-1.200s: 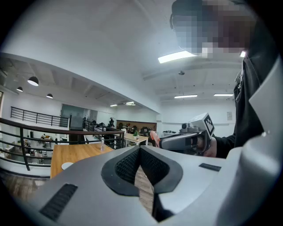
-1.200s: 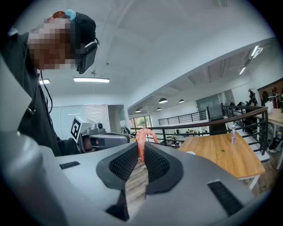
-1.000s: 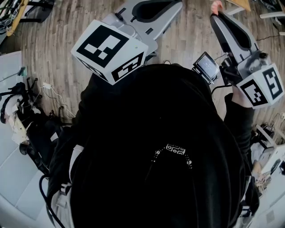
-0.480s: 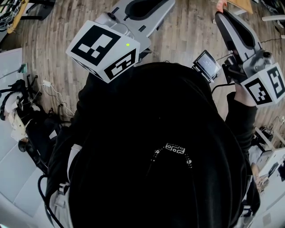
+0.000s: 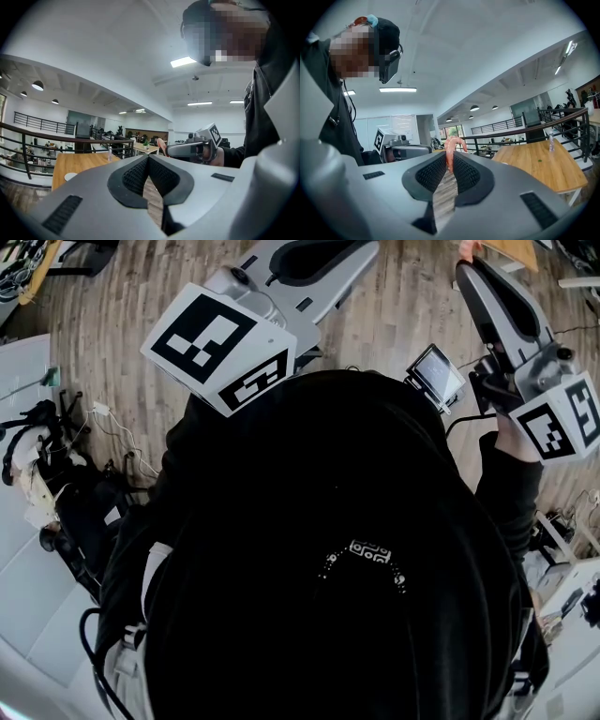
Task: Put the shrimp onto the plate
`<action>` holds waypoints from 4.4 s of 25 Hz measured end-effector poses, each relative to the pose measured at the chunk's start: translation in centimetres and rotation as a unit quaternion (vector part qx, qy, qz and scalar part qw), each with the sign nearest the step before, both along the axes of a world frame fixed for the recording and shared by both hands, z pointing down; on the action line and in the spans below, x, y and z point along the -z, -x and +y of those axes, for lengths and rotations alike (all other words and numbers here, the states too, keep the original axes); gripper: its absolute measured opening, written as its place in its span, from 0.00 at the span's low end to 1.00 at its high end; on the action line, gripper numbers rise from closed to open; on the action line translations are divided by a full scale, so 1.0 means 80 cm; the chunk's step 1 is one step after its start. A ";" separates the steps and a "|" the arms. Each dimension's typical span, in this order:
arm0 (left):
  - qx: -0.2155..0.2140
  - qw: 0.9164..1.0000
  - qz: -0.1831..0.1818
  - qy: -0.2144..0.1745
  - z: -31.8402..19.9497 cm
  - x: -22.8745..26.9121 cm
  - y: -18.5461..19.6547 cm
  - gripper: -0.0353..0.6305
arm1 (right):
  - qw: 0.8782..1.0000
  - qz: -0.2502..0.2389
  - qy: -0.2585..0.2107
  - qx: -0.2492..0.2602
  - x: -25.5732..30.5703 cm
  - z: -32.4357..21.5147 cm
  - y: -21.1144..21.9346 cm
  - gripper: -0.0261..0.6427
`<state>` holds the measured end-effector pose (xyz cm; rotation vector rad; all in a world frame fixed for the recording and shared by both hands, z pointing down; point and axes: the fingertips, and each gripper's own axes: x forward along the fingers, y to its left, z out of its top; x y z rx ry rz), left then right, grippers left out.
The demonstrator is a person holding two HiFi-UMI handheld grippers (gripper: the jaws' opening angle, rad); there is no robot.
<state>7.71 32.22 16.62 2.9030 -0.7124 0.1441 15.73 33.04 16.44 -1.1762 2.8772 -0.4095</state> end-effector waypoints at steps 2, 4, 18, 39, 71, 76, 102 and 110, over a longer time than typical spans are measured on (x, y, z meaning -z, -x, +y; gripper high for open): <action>0.000 1.000 0.003 0.003 0.001 0.000 -0.006 0.05 | 1.000 0.000 0.004 0.002 -0.004 -0.001 -0.006 0.13; 0.000 1.000 0.004 0.003 -0.002 -0.003 -0.006 0.05 | 1.000 -0.003 0.007 0.005 -0.009 -0.007 -0.007 0.13; 0.030 0.999 -0.016 0.021 -0.010 -0.029 0.003 0.05 | 0.999 -0.027 0.025 0.018 -0.036 -0.024 -0.010 0.13; -0.022 1.000 0.009 0.015 -0.065 -0.023 -0.013 0.05 | 0.998 0.000 0.021 -0.057 -0.021 -0.054 -0.027 0.13; -0.041 0.998 0.037 0.032 -0.334 -0.025 0.103 0.05 | 0.995 0.043 0.043 -0.074 -0.005 -0.307 0.102 0.13; -0.033 0.998 0.040 0.034 -0.394 -0.037 0.138 0.05 | 0.996 0.050 0.048 -0.065 -0.014 -0.369 0.138 0.13; 0.019 0.998 0.034 0.044 -0.432 -0.073 0.223 0.05 | 0.997 0.059 0.042 0.013 -0.024 -0.439 0.232 0.13; 0.042 0.998 0.024 0.029 -0.480 -0.061 0.234 0.05 | 0.998 0.037 0.023 0.041 -0.012 -0.497 0.242 0.13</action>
